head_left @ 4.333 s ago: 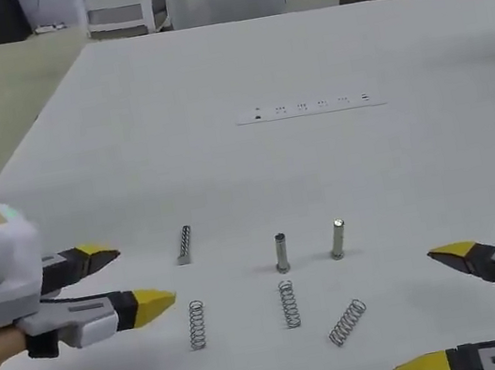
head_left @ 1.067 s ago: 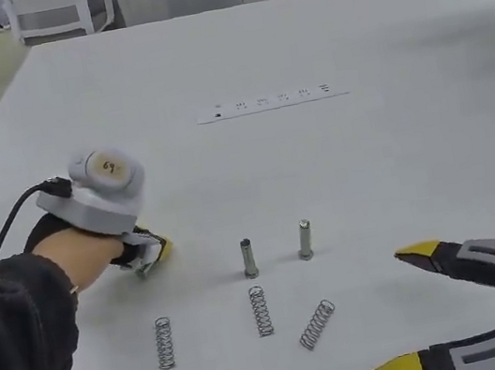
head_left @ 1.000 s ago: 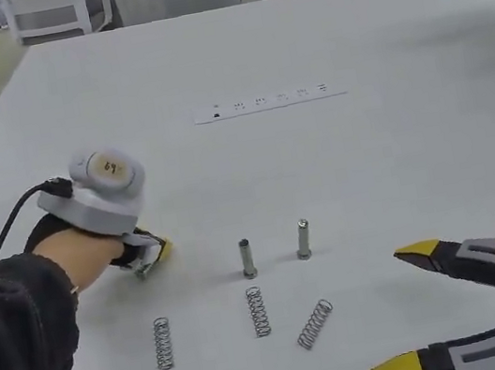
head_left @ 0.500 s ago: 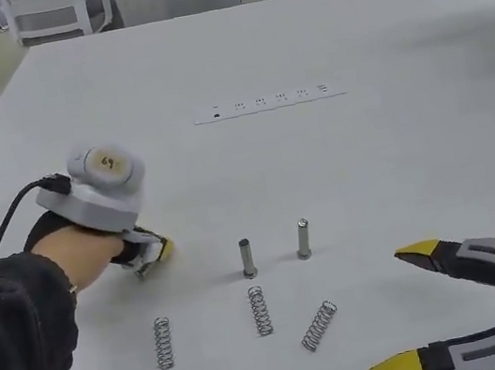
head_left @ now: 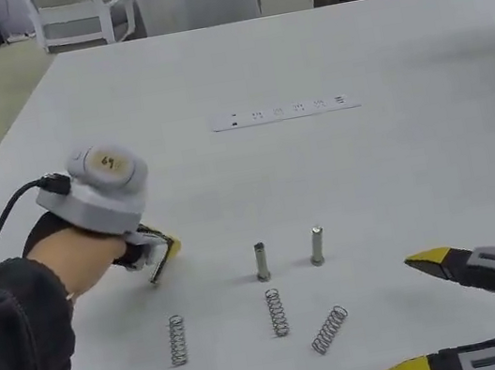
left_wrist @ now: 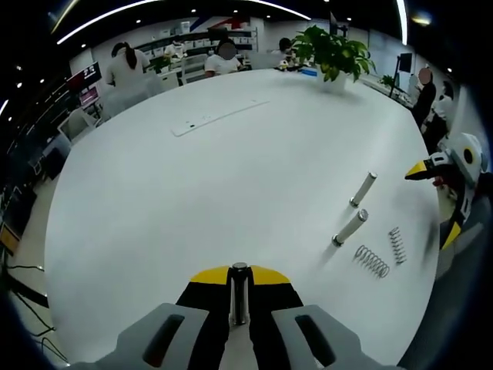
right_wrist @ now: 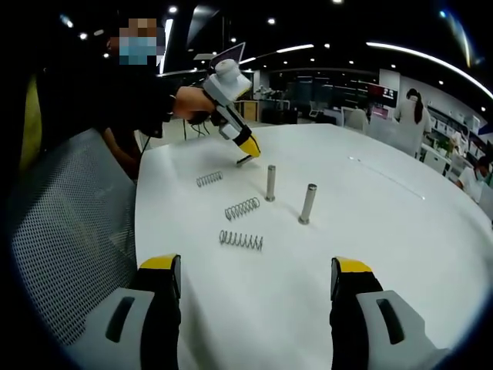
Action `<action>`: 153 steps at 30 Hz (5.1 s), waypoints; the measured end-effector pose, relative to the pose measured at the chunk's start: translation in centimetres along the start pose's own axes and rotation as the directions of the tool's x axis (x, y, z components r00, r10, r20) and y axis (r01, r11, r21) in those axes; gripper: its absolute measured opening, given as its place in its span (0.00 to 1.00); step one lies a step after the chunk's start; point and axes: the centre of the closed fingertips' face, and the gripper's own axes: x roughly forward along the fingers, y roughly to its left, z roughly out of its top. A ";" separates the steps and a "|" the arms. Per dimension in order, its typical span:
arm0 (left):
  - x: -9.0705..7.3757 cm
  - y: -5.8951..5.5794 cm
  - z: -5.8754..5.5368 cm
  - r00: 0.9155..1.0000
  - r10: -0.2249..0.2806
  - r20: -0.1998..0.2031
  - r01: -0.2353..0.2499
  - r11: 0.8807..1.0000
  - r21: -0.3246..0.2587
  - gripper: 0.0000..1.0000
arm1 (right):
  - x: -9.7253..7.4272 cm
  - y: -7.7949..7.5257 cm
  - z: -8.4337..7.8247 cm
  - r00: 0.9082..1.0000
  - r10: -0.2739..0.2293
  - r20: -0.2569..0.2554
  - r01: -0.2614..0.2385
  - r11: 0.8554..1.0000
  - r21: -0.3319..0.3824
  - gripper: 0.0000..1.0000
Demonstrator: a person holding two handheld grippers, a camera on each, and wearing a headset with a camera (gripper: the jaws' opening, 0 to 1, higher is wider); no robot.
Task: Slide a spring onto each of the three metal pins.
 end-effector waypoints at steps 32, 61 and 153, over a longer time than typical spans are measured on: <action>-3.4 -1.0 -1.6 0.996 0.001 0.089 0.004 0.999 -0.052 0.00 | 0.1 0.4 0.2 1.000 0.012 -0.010 -0.012 1.000 -0.016 0.78; -2.8 -4.3 -0.1 0.990 -0.067 0.127 0.074 0.996 -0.050 0.00 | 0.1 0.4 0.1 1.000 0.012 -0.016 -0.012 1.000 -0.022 0.78; -3.4 -6.4 -7.5 0.999 -0.047 0.027 0.048 0.999 -0.020 0.29 | 0.1 0.7 0.5 1.000 0.019 -0.016 -0.019 0.999 -0.038 0.78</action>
